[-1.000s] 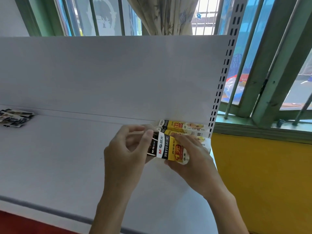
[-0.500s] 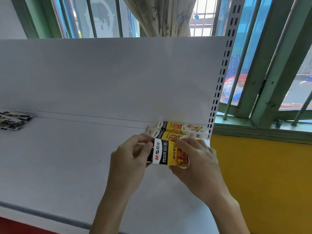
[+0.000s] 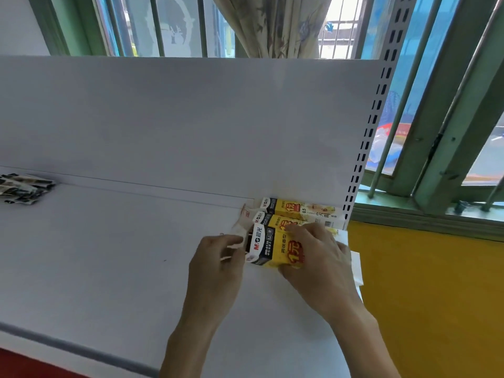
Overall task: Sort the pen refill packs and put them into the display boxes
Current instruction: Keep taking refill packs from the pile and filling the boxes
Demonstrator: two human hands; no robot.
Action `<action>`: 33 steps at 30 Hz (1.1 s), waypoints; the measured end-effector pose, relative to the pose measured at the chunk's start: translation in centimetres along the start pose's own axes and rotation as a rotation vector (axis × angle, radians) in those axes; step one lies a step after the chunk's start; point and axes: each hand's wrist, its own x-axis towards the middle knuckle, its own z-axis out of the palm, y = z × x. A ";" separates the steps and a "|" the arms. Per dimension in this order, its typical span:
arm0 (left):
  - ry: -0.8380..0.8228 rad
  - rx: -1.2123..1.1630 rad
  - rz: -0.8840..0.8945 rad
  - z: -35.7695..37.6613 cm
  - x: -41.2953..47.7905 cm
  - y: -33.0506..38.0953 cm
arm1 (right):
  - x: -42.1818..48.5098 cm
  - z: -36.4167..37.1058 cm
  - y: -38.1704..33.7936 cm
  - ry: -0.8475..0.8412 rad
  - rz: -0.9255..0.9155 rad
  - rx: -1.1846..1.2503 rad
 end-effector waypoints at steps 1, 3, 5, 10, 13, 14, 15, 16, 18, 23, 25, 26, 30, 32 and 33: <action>-0.011 0.039 0.029 -0.1 -0.2 -0.7 | 0.4 0.5 0.0 -0.008 0.025 -0.004; 0.003 0.138 0.107 -0.6 -0.3 -2.3 | 0.9 1.6 0.0 -0.041 0.061 -0.019; -0.001 0.226 0.133 -1.8 -0.2 -3.5 | 1.0 2.7 -0.1 -0.071 0.083 -0.037; 0.037 0.334 0.095 -8.0 0.3 -6.5 | 1.5 3.4 -3.9 0.084 0.048 0.119; 0.083 0.391 0.047 -13.9 0.3 -8.9 | 1.7 4.5 -11.0 0.097 -0.070 0.334; 0.103 0.411 0.030 -16.4 0.2 -9.8 | 1.5 5.4 -13.7 0.068 -0.107 0.368; 0.127 0.426 0.009 -18.9 0.0 -10.6 | 1.4 6.5 -16.3 0.033 -0.137 0.393; 0.156 0.443 -0.012 -21.5 -0.2 -11.4 | 1.1 7.6 -18.8 -0.002 -0.161 0.418; 0.221 0.483 -0.053 -26.9 -0.8 -12.9 | 0.7 9.9 -23.9 -0.059 -0.202 0.478; 0.362 0.574 -0.091 -39.0 -2.5 -17.0 | -0.6 15.8 -36.0 -0.167 -0.309 0.566; 0.387 0.594 -0.118 -42.7 -3.3 -18.5 | -0.9 18.0 -40.1 -0.214 -0.337 0.586; 0.396 0.594 -0.137 -44.4 -3.6 -19.2 | -1.0 18.9 -42.1 -0.240 -0.353 0.592; 0.463 0.590 -0.197 -49.7 -3.2 -22.1 | -0.4 21.9 -48.6 -0.337 -0.430 0.574; 0.487 0.558 -0.210 -51.3 -1.9 -23.7 | 0.6 23.4 -50.9 -0.371 -0.453 0.552; 0.485 0.535 -0.212 -51.8 -1.1 -24.5 | 1.2 24.2 -51.8 -0.386 -0.454 0.539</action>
